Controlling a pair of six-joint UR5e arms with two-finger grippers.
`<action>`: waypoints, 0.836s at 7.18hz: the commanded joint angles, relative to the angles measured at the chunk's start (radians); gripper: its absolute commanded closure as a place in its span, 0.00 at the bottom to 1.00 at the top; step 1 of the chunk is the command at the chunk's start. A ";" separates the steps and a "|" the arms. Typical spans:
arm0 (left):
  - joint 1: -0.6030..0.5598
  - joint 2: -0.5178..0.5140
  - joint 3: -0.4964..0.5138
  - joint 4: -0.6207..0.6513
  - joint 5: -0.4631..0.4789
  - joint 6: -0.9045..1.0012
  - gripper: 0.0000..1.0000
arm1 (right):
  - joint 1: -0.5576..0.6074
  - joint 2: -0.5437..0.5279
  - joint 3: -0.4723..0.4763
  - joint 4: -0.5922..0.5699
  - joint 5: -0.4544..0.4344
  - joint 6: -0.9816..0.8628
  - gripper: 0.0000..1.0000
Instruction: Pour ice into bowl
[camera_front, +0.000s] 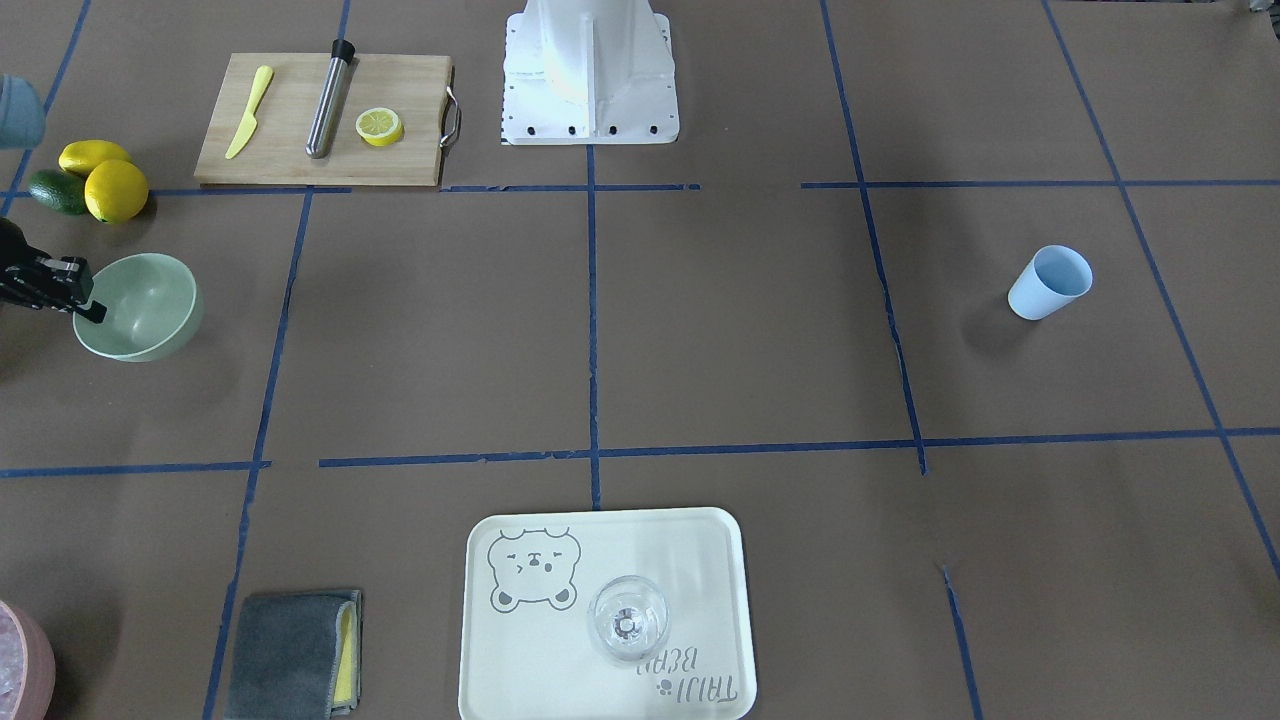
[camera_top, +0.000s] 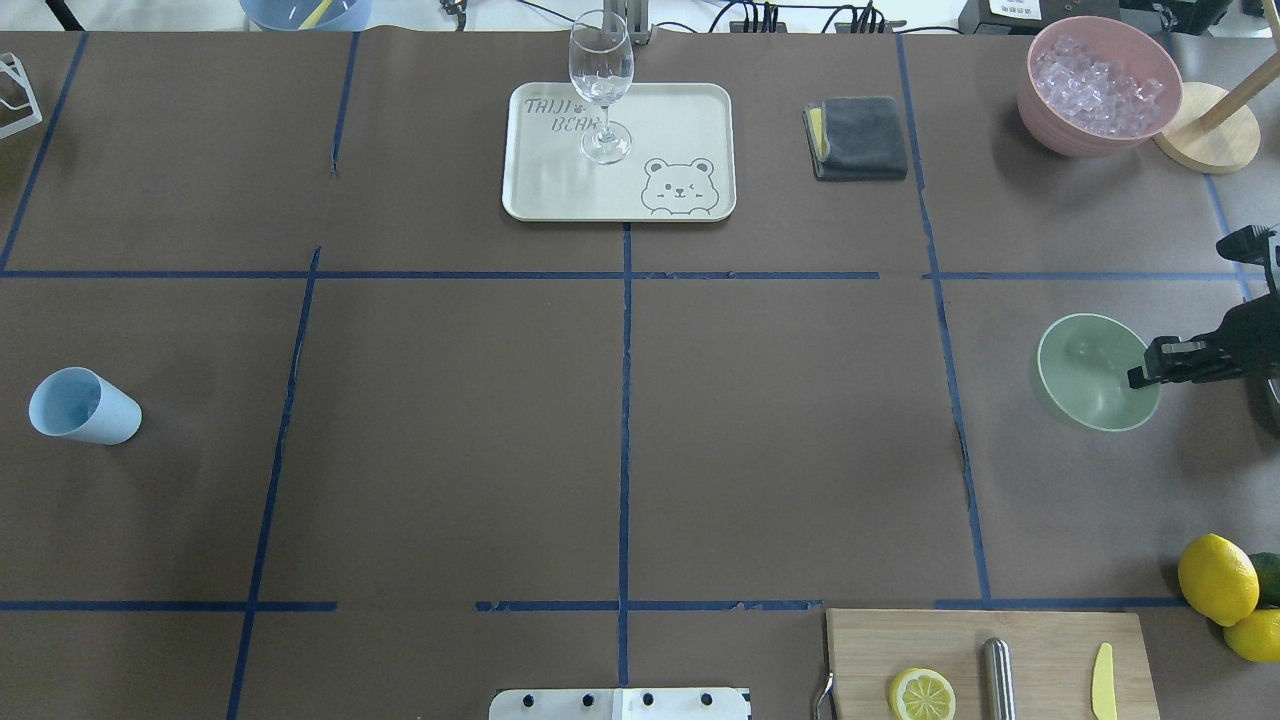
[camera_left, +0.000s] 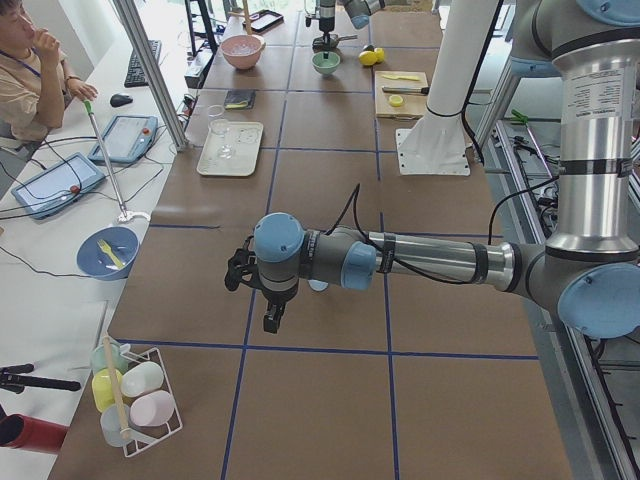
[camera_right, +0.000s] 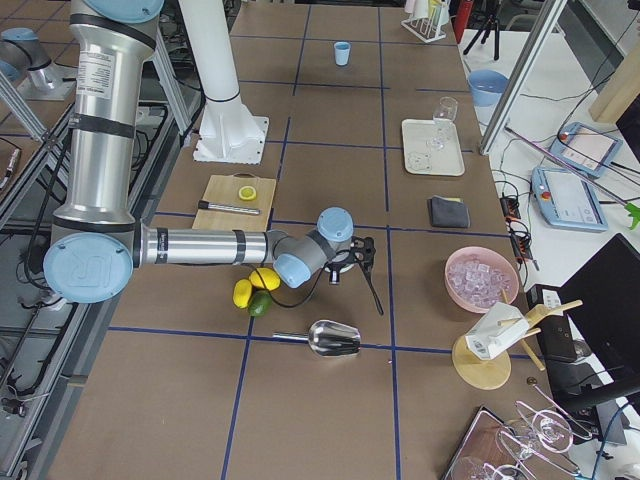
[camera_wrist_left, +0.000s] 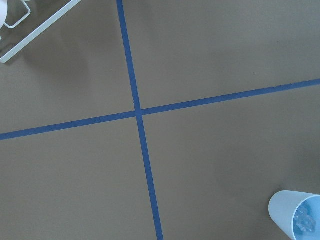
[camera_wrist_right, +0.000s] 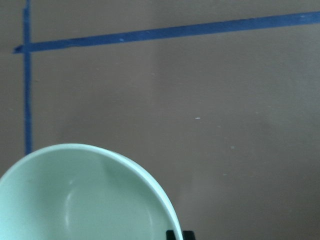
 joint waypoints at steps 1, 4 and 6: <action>-0.001 0.000 -0.005 -0.137 -0.073 -0.011 0.00 | -0.120 0.081 0.116 -0.001 -0.024 0.295 1.00; -0.003 0.018 -0.006 -0.329 -0.073 -0.008 0.00 | -0.413 0.390 0.119 -0.125 -0.241 0.606 1.00; 0.002 0.053 0.000 -0.457 -0.074 -0.011 0.00 | -0.580 0.645 0.111 -0.448 -0.430 0.675 1.00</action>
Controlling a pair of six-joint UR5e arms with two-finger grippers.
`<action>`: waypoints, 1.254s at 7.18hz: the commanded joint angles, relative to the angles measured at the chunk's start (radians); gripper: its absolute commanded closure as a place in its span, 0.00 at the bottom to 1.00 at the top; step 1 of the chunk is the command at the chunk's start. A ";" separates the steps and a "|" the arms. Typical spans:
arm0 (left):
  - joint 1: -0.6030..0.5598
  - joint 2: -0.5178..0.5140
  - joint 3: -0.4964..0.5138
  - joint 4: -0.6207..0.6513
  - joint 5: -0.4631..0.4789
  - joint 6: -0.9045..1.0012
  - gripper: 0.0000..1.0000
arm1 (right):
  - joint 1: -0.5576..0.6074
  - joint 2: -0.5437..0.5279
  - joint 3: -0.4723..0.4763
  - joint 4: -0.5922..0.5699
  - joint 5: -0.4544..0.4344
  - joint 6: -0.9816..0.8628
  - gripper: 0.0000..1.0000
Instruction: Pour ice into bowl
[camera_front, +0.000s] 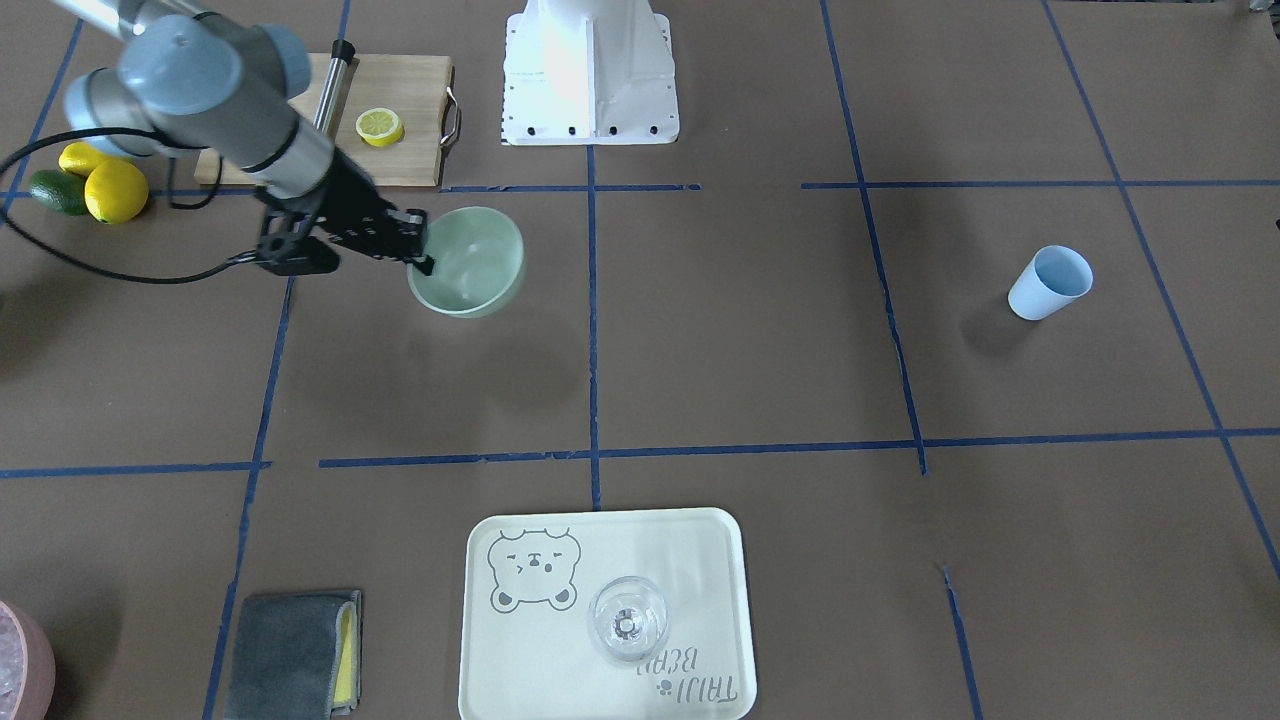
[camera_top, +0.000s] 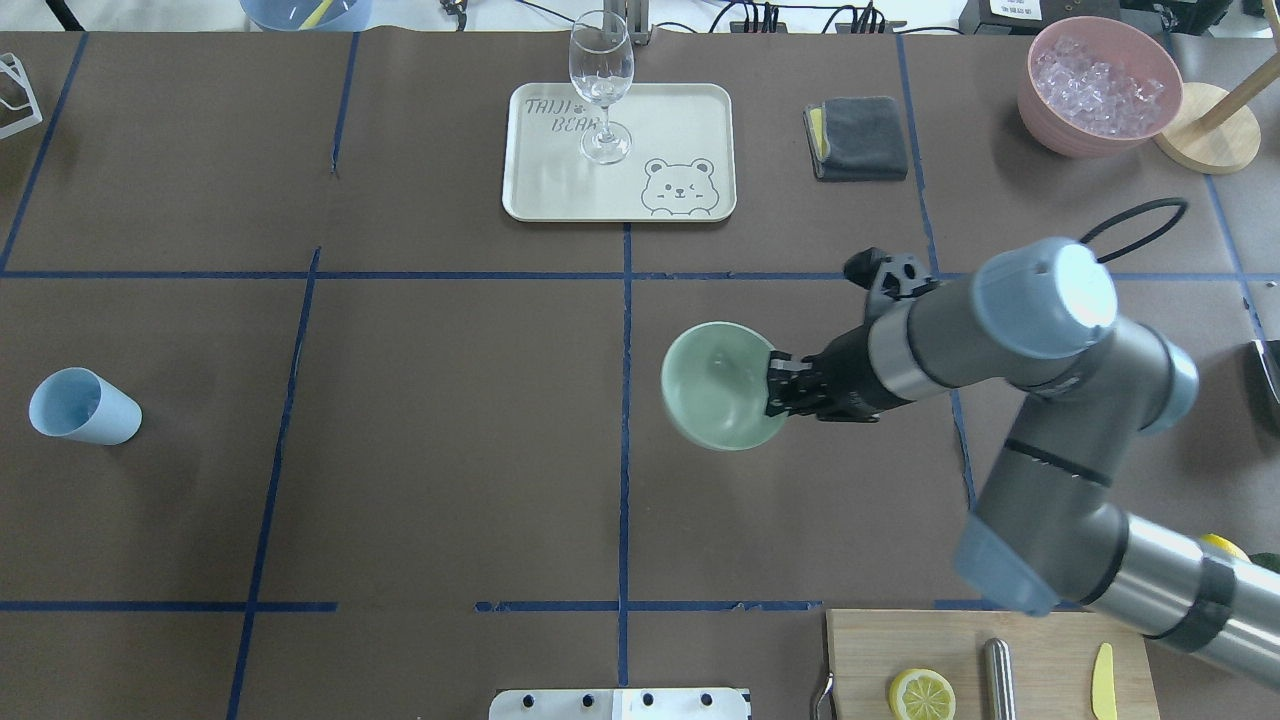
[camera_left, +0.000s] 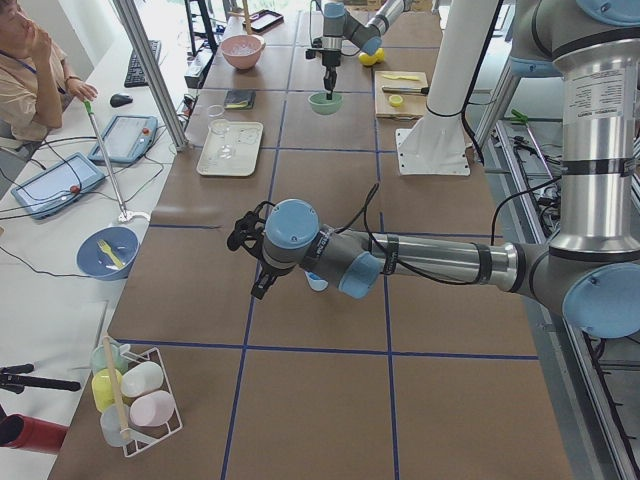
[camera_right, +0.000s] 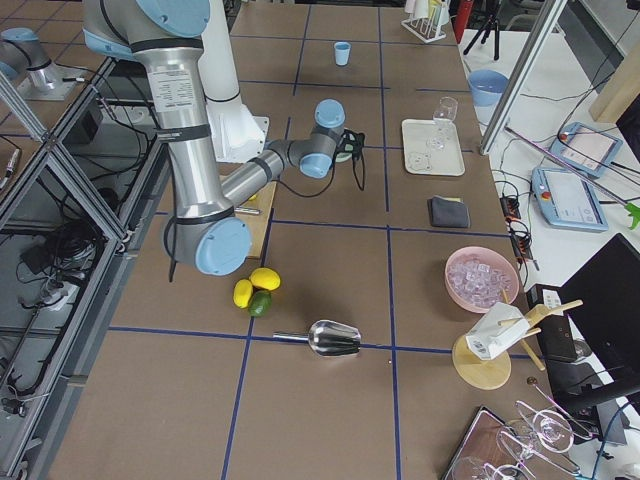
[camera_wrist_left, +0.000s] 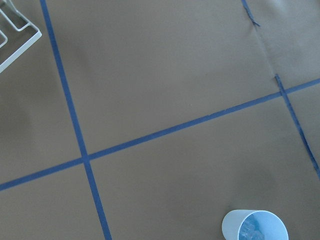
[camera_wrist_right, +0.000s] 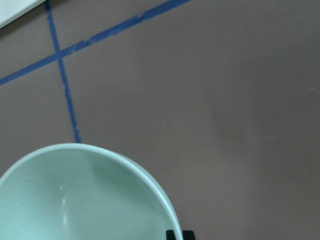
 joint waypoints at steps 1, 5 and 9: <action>0.035 0.025 0.007 -0.138 0.001 -0.002 0.00 | -0.144 0.183 -0.014 -0.221 -0.139 0.066 1.00; 0.128 0.071 0.062 -0.427 0.004 -0.113 0.00 | -0.183 0.355 -0.260 -0.217 -0.239 0.199 1.00; 0.164 0.084 0.099 -0.578 0.175 -0.207 0.00 | -0.181 0.387 -0.293 -0.214 -0.271 0.297 1.00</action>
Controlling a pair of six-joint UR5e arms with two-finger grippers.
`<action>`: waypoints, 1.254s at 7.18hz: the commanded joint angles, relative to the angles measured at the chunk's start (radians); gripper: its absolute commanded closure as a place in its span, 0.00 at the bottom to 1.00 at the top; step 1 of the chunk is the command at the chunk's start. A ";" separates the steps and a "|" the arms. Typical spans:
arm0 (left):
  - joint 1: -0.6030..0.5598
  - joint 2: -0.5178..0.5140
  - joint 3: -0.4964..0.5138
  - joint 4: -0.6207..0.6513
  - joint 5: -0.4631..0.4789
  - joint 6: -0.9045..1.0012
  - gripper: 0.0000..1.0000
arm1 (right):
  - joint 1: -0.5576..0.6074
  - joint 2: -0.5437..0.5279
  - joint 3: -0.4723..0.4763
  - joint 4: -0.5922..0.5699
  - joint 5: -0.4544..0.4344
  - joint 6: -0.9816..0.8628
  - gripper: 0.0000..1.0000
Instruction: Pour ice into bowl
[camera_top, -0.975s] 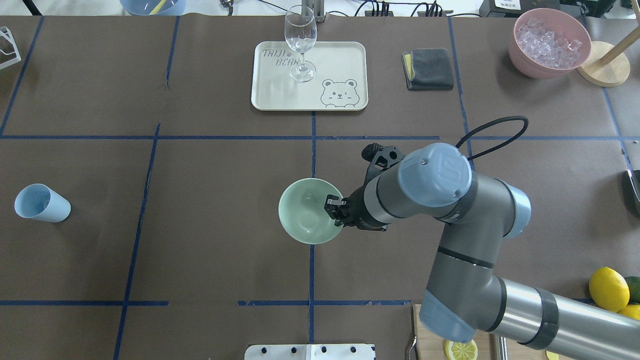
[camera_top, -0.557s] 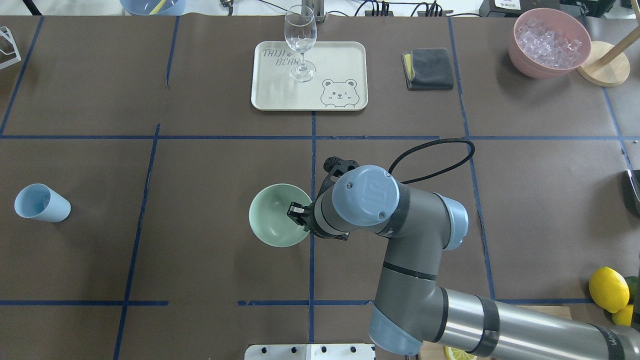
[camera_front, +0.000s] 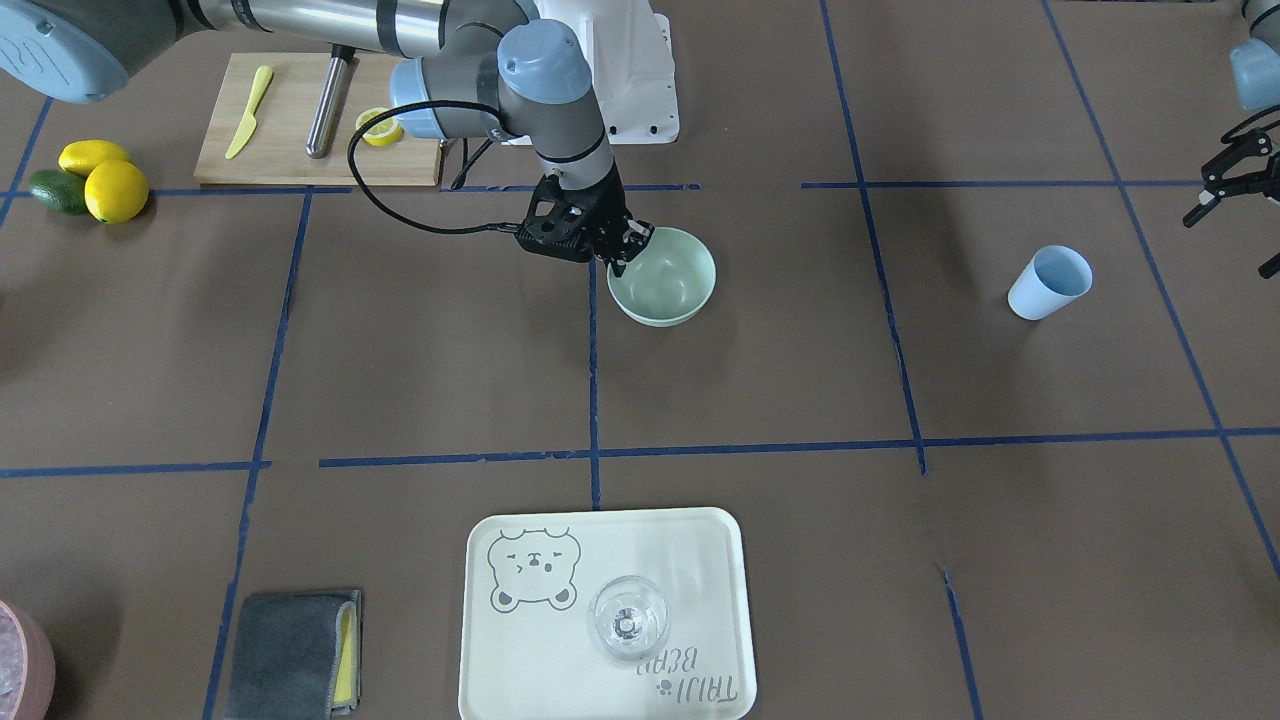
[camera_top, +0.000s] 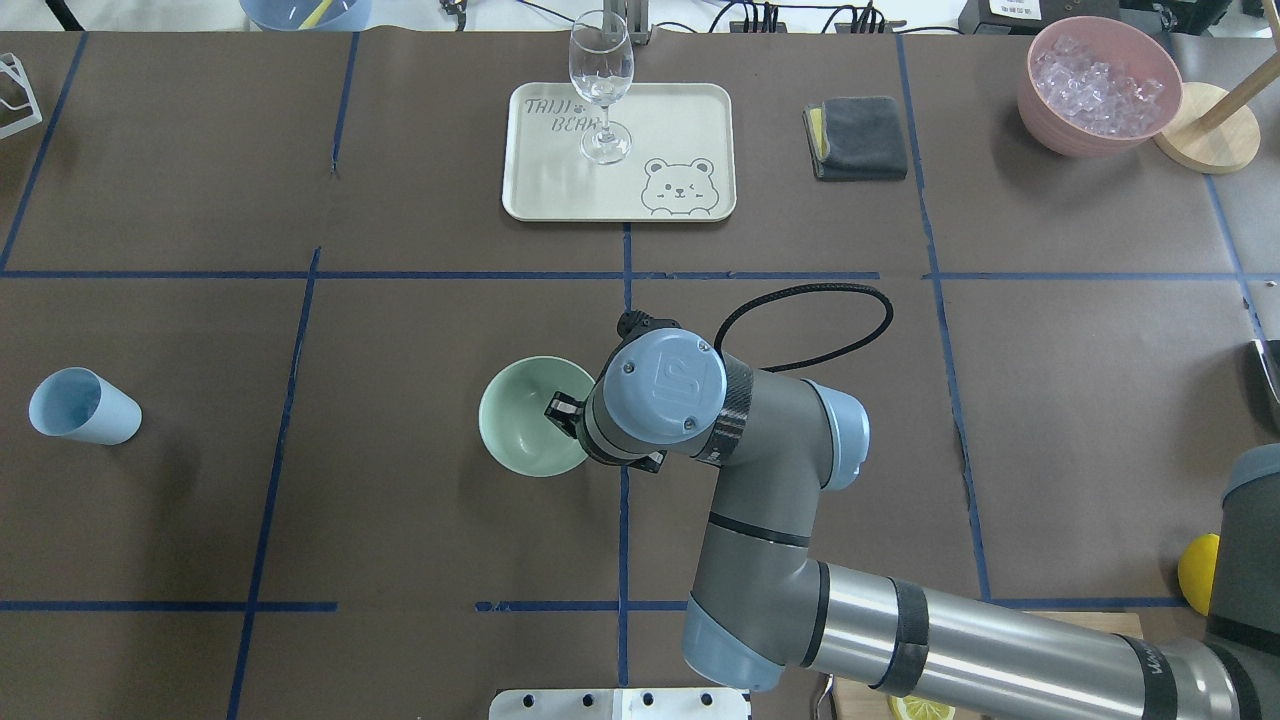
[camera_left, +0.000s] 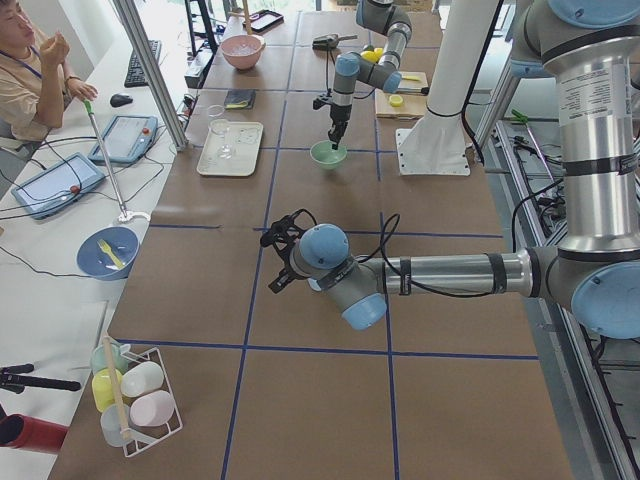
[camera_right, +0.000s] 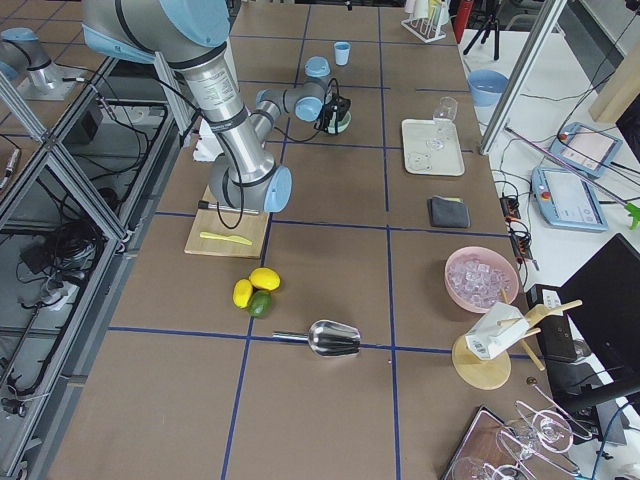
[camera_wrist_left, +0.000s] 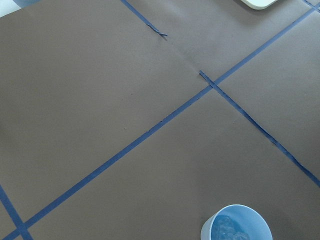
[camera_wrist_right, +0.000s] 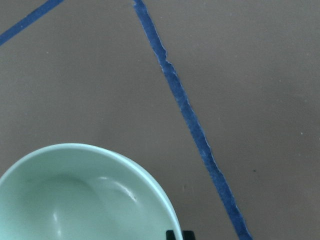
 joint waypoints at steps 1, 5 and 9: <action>0.051 0.014 0.004 -0.134 0.132 -0.187 0.00 | 0.000 0.018 -0.006 0.000 -0.013 0.057 0.98; 0.202 0.112 0.002 -0.351 0.354 -0.418 0.00 | 0.050 0.043 0.063 -0.014 0.019 0.074 0.00; 0.495 0.173 0.001 -0.507 0.673 -0.667 0.03 | 0.141 -0.137 0.319 -0.097 0.145 0.068 0.00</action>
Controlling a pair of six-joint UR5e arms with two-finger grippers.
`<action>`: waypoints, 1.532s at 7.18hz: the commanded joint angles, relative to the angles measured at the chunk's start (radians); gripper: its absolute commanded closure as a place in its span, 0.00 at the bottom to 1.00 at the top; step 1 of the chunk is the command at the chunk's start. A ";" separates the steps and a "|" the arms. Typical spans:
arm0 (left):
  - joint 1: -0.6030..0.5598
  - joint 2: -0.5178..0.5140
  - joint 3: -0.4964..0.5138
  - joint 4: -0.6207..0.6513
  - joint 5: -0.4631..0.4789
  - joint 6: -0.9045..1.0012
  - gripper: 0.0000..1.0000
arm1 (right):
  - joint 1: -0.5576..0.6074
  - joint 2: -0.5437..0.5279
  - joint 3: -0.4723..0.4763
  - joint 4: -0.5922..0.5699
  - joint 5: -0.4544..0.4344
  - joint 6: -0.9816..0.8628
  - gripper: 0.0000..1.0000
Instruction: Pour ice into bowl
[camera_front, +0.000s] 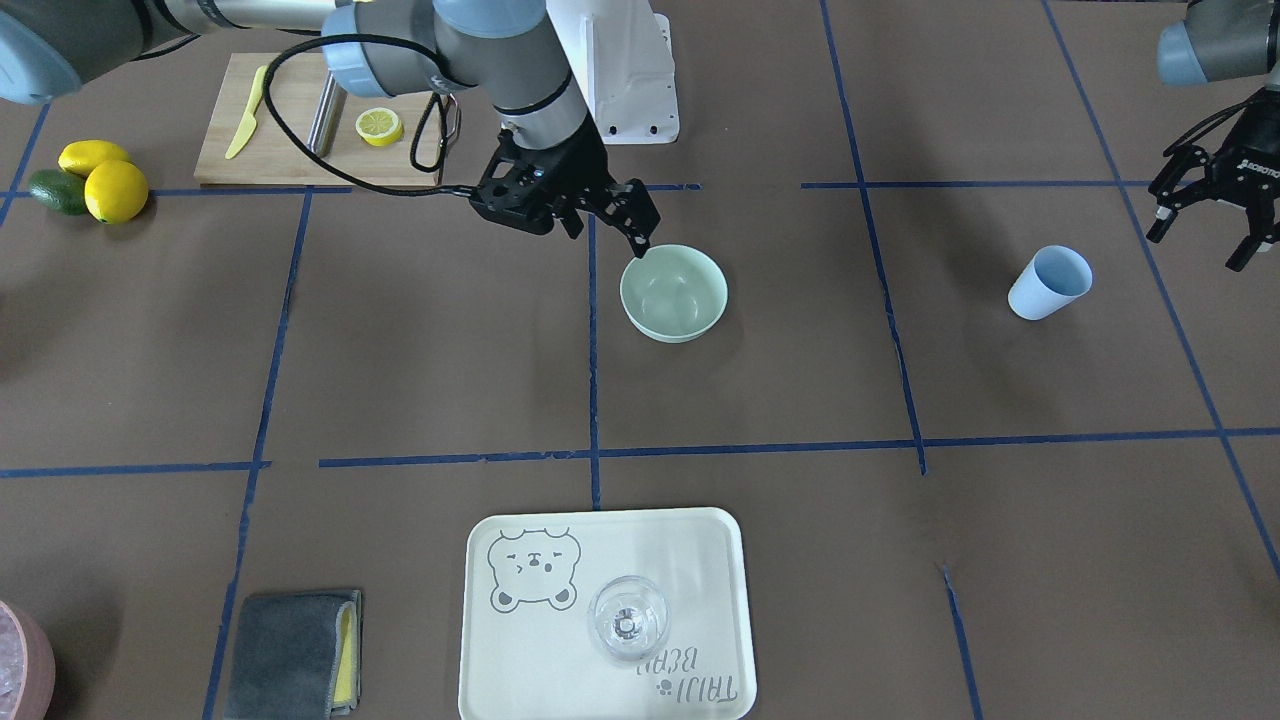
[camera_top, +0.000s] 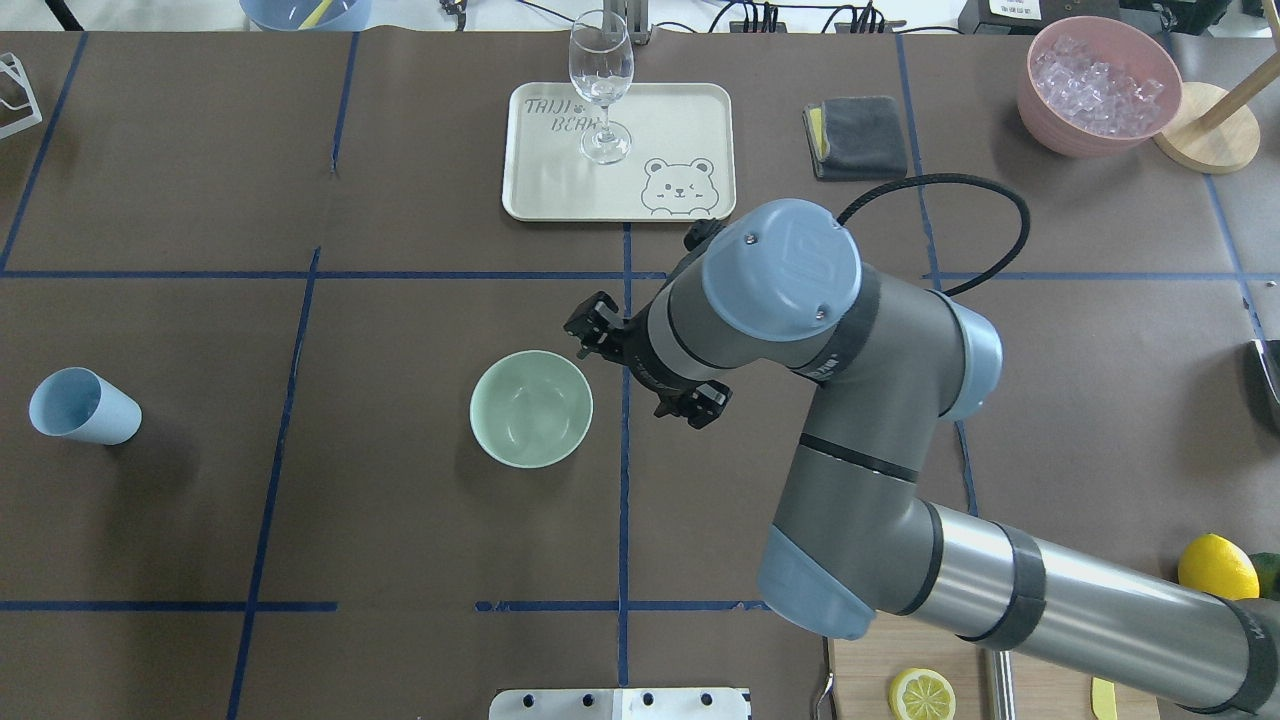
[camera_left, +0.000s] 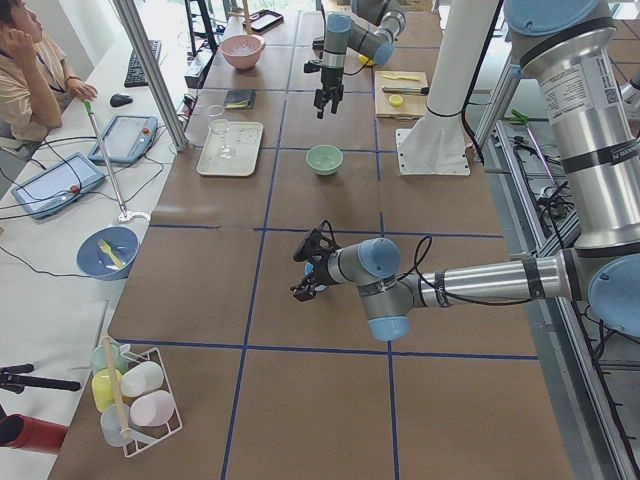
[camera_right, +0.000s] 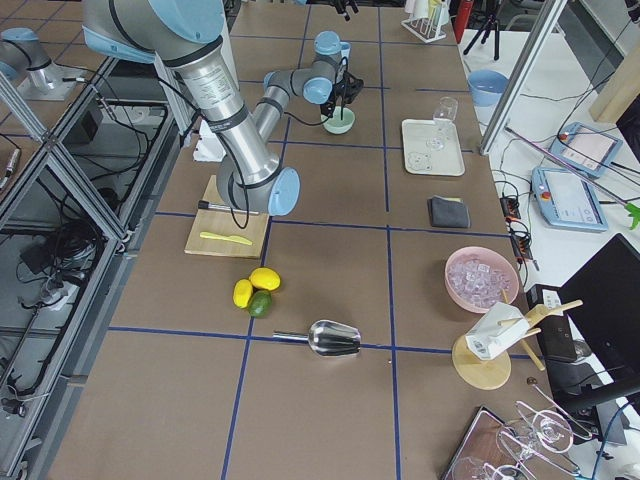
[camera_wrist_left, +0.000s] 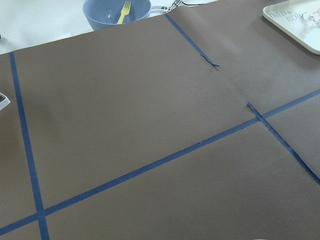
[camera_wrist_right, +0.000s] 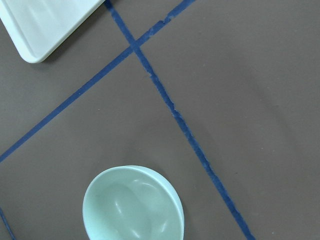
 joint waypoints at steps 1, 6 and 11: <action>0.214 0.054 -0.005 -0.080 0.267 -0.146 0.05 | -0.010 -0.046 0.037 -0.003 -0.008 -0.006 0.00; 0.647 0.138 -0.002 -0.204 0.836 -0.321 0.01 | -0.046 -0.051 0.037 0.000 -0.045 -0.007 0.00; 0.899 0.098 0.108 -0.192 1.164 -0.594 0.01 | -0.044 -0.051 0.040 0.000 -0.035 -0.009 0.00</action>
